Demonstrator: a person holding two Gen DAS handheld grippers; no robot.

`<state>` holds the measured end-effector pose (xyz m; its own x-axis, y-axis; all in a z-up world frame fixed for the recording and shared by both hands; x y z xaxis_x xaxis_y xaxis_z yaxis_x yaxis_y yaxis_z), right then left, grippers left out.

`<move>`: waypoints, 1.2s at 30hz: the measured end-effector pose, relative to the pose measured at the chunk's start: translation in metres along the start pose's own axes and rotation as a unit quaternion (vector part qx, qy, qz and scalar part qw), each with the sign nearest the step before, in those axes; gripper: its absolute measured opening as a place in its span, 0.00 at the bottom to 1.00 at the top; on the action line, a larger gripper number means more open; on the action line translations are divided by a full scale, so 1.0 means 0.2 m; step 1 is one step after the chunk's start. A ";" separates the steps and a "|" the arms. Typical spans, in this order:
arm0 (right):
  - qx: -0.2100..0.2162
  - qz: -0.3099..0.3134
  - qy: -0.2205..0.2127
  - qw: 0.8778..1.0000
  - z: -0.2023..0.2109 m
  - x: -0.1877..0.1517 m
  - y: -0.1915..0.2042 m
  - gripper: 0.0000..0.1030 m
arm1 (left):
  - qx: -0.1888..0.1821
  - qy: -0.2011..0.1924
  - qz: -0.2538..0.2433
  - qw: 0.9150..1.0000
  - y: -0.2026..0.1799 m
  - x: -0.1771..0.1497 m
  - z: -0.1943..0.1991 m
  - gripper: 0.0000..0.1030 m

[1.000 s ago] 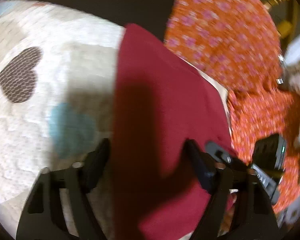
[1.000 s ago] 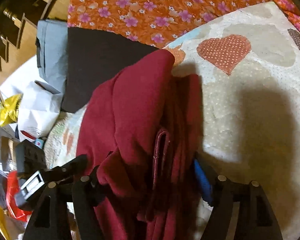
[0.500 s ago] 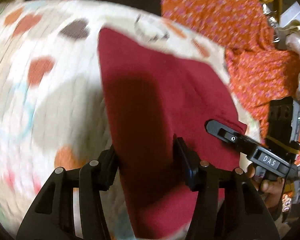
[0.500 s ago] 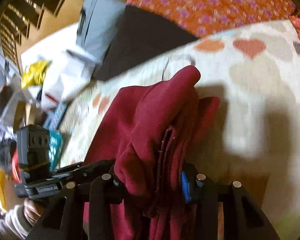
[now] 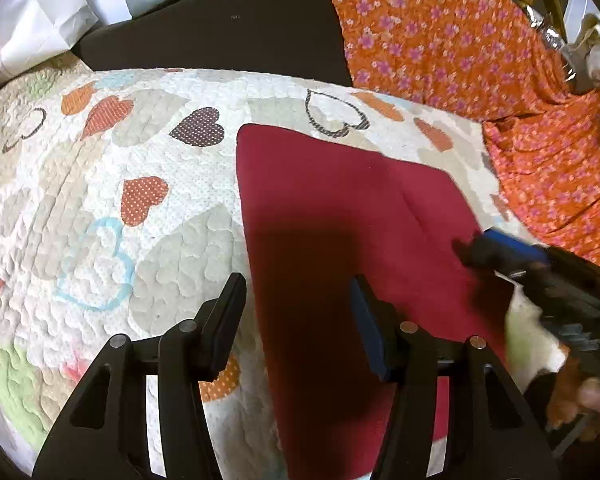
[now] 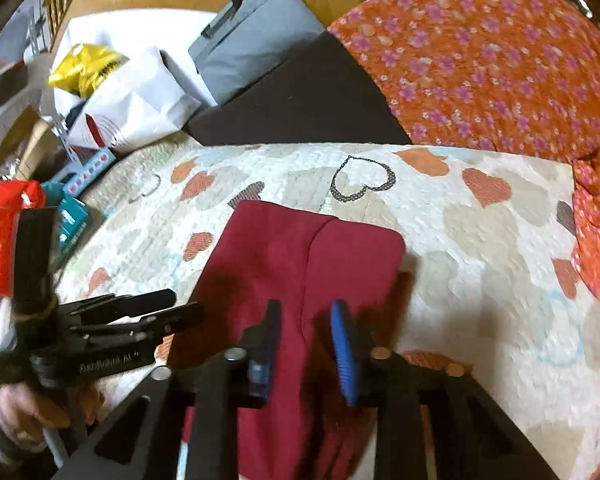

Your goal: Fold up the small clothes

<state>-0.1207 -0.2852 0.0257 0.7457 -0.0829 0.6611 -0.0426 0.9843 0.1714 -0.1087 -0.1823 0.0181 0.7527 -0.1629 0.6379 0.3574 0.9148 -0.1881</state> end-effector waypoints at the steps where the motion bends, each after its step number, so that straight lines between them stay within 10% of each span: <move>1: -0.021 0.005 0.015 1.000 -0.05 -0.04 -0.03 0.19 | 0.002 0.001 -0.001 1.000 -0.01 0.00 -0.02 0.52; 3: -0.038 -0.020 0.056 0.997 -0.19 -0.16 -0.11 0.18 | 0.005 -0.001 -0.006 1.000 -0.01 0.00 -0.04 0.52; 36: -0.047 -0.054 -0.026 0.997 0.27 -0.20 0.05 0.30 | 0.069 -0.083 -0.057 0.993 -0.07 -0.05 0.23 0.52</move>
<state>-0.1867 -0.2794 0.0401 0.7065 -0.1955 0.6801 0.1006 0.9791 0.1770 -0.1471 -0.1765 0.0478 0.6059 -0.2158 0.7657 0.3476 0.9376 -0.0109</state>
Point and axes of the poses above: each gripper's, at about its wrist camera, not at the fingertips, and z roughly against the way its jaws point, y to its left, x to its top, the point moved 9 cm from there along -z, roughly the way its jaws point, and after that the axes turned 5 degrees about -y, right-handed, at the moved point
